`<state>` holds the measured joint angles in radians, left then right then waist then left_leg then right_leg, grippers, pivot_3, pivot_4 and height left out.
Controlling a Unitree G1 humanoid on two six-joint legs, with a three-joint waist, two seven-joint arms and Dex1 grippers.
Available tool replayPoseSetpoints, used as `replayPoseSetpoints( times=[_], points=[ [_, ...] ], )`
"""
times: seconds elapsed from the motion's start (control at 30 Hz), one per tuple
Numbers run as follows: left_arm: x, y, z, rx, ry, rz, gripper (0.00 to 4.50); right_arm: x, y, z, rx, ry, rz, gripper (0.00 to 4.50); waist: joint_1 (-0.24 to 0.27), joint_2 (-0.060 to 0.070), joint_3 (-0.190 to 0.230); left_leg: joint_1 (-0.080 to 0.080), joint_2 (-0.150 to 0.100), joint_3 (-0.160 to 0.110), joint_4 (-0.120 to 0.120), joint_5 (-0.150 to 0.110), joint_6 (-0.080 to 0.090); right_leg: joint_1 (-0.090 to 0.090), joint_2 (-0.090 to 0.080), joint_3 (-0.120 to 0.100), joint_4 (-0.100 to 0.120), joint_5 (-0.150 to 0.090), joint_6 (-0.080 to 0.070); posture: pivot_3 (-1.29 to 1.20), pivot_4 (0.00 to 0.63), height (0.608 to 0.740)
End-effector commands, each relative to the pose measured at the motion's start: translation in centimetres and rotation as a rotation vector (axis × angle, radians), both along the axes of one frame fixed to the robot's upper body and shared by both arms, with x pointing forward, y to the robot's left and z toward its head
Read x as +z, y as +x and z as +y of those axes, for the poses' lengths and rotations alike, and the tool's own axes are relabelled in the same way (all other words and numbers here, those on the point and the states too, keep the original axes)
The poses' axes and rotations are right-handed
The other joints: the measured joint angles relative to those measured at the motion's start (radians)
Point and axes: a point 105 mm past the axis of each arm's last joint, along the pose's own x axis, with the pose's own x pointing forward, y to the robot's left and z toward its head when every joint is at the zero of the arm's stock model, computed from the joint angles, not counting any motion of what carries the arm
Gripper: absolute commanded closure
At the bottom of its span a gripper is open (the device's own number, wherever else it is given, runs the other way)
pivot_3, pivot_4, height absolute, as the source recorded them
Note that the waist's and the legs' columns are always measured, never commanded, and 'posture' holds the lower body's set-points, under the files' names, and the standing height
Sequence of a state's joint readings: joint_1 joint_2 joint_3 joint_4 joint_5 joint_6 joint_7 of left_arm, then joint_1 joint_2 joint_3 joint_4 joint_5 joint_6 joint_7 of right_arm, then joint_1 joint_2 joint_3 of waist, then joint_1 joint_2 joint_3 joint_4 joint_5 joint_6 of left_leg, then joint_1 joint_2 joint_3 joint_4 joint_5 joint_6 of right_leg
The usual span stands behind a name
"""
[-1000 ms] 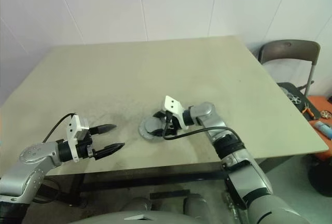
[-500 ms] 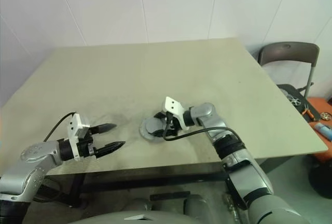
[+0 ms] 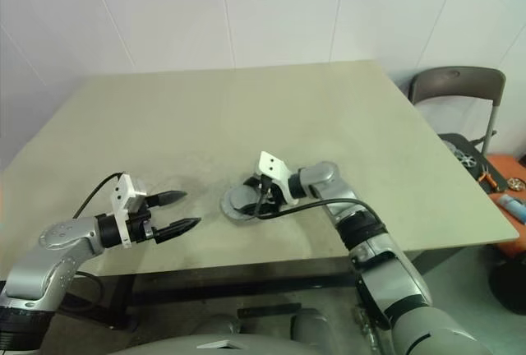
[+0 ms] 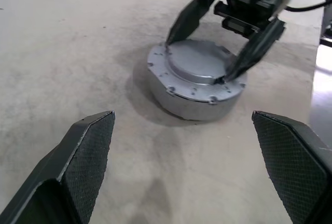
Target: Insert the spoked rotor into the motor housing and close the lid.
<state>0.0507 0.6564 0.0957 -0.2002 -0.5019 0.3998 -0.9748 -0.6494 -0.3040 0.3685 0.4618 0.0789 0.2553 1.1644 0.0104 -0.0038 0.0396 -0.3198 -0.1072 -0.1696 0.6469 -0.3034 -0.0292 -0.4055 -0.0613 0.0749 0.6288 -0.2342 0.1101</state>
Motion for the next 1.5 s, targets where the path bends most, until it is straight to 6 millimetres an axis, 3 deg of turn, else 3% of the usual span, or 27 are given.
replayPoseSetpoints(
  times=[0.03, 0.23, 0.57, 1.17, 1.4, 1.5],
  points=[
    [1.1, 0.1, 0.5, 0.001, 0.01, -0.056, 0.0, -1.8, 0.1, -1.1, -0.048, -0.084, 0.041, 1.1, 0.0, 0.0, 0.0, 0.0, 0.0, 0.0, 0.0, 0.0, 0.0, 0.0, 0.0, 0.0, 0.0, 0.0, 0.0, 0.0, 0.0, 0.74],
    [1.5, -0.2, 0.9, 0.002, 0.017, -0.066, 0.0, -1.8, -0.1, -1.6, -0.02, -0.093, 0.024, 1.1, 0.0, 0.0, 0.0, 0.0, 0.0, 0.0, 0.0, 0.0, 0.0, 0.0, 0.0, 0.0, 0.0, -0.001, 0.002, 0.0, 0.0, 0.74],
    [2.1, -0.3, 0.9, -0.006, 0.017, -0.072, 0.0, 0.0, 0.8, -1.8, -0.012, -0.079, -0.029, 1.1, 0.003, 0.001, 0.001, 0.0, 0.0, 0.0, 0.0, 0.0, 0.0, 0.0, 0.0, 0.0, -0.001, -0.003, 0.001, 0.0, 0.0, 0.74],
    [2.4, -0.3, 0.9, -0.007, 0.019, -0.076, 0.0, -1.8, 0.8, -2.1, -0.041, -0.086, 0.008, 1.1, 0.003, 0.001, 0.001, -0.001, 0.0, 0.0, 0.0, 0.0, 0.0, 0.0, -0.001, 0.0, -0.002, -0.004, 0.001, 0.0, 0.0, 0.74],
    [2.4, -0.4, 0.8, -0.009, 0.018, -0.077, 0.0, 1.2, 1.2, -0.9, -0.074, 0.132, 0.065, 1.1, 0.002, 0.001, 0.001, -0.001, 0.0, 0.0, 0.0, 0.0, 0.0, 0.0, 0.0, 0.0, -0.001, -0.004, 0.001, 0.0, 0.0, 0.74],
    [2.4, -0.4, 0.7, -0.01, 0.018, -0.078, 0.0, 1.6, 1.2, -0.9, -0.058, 0.131, 0.045, 1.1, 0.001, 0.002, 0.002, -0.003, 0.0, 0.0, -0.001, 0.0, 0.0, -0.002, 0.0, 0.0, -0.002, -0.001, -0.002, 0.0, 0.0, 0.74]
  ],
)
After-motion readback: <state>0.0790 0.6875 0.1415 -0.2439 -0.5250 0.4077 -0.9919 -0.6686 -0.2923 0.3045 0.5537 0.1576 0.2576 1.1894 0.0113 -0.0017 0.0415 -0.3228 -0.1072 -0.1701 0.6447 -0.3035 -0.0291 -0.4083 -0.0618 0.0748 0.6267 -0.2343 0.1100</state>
